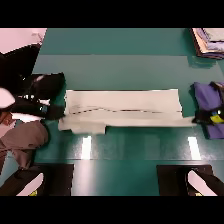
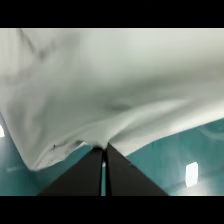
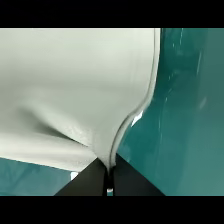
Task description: Fold the shirts.
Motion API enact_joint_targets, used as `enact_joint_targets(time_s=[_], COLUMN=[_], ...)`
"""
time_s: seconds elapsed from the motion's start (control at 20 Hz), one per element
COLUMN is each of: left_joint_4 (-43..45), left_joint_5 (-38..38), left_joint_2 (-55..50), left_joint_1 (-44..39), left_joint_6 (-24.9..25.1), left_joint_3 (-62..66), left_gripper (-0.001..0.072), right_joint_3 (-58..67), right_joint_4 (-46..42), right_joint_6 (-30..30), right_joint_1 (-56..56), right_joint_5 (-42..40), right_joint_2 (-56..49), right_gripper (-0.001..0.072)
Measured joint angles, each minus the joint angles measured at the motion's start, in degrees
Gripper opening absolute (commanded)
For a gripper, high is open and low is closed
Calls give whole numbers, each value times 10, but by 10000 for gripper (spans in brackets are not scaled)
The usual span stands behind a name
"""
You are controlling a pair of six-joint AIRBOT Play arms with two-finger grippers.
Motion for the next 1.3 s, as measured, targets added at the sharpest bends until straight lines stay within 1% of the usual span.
enact_joint_targets(time_s=[0.25,0.3,0.35,0.4,0.45,0.55,0.6,0.65,0.7,0.75,0.8,1.0,1.2,1.25,1.3], left_joint_4=[17,19,19,21,21,21,21,21,22,21,20,-19,-71,-78,-86], left_joint_5=[96,112,126,136,144,148,143,130,114,98,82,54,57,60,63], left_joint_2=[-173,-198,-219,-234,-244,-258,-262,-265,-267,-268,-269,-272,-275,-276,-277], left_joint_1=[-2,-2,-2,-2,-2,-2,-2,-2,-2,-2,-2,-2,-6,-12,-20], left_joint_6=[16,18,18,20,20,20,20,20,20,20,22,22,22,22,21], left_joint_3=[111,124,135,142,148,162,172,183,192,201,207,218,221,221,221], left_gripper=[28,100,353,526,531,529,482,262,58,26,26,25,25,25,25], right_joint_3=[130,154,174,193,212,240,249,254,256,253,245,180,130,127,125], right_joint_4=[31,43,52,61,73,105,115,125,134,139,143,183,257,273,284], right_joint_6=[5,5,6,6,6,-3,-11,-17,-25,-30,-33,-56,-89,-94,-99], right_joint_1=[23,24,25,25,25,19,11,1,-12,-27,-44,-117,-140,-135,-126], right_joint_5=[-40,-45,-50,-55,-56,-57,-55,-48,-35,-26,-21,-17,-36,-37,-40], right_joint_2=[-168,-198,-224,-247,-267,-295,-304,-309,-313,-315,-315,-326,-362,-370,-381], right_gripper=[17,64,268,378,378,378,378,378,393,480,555,552,548,451,309])
